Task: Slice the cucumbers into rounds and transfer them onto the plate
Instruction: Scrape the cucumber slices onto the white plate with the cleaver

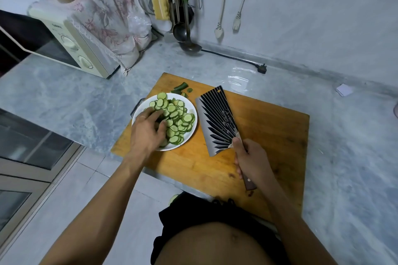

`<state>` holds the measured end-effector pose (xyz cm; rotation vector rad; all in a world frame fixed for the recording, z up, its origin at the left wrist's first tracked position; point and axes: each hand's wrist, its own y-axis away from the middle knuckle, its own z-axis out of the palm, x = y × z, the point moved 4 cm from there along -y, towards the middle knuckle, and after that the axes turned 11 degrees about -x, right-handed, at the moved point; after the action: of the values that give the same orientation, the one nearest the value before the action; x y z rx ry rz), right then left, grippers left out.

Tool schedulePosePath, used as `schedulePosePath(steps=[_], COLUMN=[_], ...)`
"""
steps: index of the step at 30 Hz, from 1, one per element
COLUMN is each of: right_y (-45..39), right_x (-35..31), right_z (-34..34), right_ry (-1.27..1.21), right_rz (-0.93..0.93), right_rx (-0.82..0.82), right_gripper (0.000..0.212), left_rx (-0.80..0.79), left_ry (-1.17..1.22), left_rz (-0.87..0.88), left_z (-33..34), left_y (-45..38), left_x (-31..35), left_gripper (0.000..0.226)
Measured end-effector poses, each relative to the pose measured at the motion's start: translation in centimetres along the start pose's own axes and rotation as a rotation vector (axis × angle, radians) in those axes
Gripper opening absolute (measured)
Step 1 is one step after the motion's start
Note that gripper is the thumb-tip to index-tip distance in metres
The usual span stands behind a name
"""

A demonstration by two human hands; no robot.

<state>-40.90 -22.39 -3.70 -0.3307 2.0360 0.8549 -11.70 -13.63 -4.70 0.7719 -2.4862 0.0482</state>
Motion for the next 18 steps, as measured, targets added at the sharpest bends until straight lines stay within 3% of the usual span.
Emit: schedulePosePath(steps=[4,10,15,18], right_y=[0.3,0.6,0.8,0.8], right_x=[-0.7,-1.3,-1.2,-1.2], right_z=[0.6,1.2,1.3,1.3], right_ry=[-0.019,-0.043,-0.037,-0.022], right_rz=[-0.005,-0.033,-0.028,-0.030], right_rx=[-0.010,-0.009,0.007,0.016], right_gripper=[0.042,0.044,0.044,0.046], left_rx=[-0.053,-0.286,-0.146,-0.085], left_ry=[0.025,-0.127,-0.201,-0.060], left_rz=[-0.006,0.069,0.122,0.106], left_z=[-0.4,-0.1,-1.5,-2.0], left_y=[-2.2,-6.4,-5.4,-4.7], left_x=[0.4,0.4,-0.3,-2.1], left_gripper=[0.058,0.061,0.057,0.059])
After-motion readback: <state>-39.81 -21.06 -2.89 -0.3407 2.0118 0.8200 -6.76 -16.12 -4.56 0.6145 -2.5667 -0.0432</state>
